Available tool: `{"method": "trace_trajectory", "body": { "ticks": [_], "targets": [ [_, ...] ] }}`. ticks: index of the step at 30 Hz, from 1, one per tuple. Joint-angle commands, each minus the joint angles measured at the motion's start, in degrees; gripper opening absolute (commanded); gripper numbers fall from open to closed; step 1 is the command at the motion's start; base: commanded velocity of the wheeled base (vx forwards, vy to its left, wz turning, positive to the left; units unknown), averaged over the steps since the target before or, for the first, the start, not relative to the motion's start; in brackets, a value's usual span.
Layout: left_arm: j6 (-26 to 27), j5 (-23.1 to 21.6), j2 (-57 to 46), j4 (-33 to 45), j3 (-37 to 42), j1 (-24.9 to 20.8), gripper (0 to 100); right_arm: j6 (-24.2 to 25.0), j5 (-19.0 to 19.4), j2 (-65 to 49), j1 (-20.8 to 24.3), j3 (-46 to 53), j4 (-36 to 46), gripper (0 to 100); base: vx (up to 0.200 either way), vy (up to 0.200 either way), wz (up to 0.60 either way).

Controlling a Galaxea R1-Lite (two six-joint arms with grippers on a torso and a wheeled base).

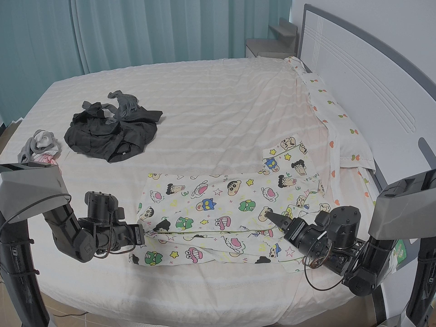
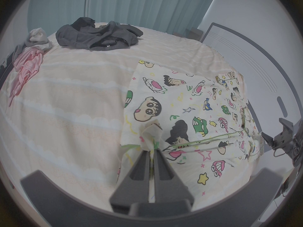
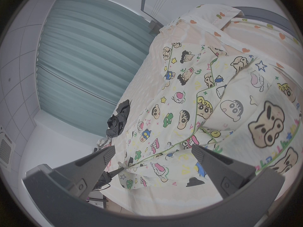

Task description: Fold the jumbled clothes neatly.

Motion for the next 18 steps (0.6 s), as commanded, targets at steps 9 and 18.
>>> {"method": "trace_trajectory", "body": {
  "ticks": [9,18],
  "targets": [
    [-0.8,0.5,-0.4,-0.5,-1.9,0.7,100,0.0,0.0,0.1,0.0,0.0,-0.7,100,0.000,0.000,0.00],
    [-10.9,0.4,-7.9,0.1,-0.8,0.3,100,0.0,0.1,0.2,0.0,0.0,-0.7,100,0.000,0.000,0.00]
  ]
}}
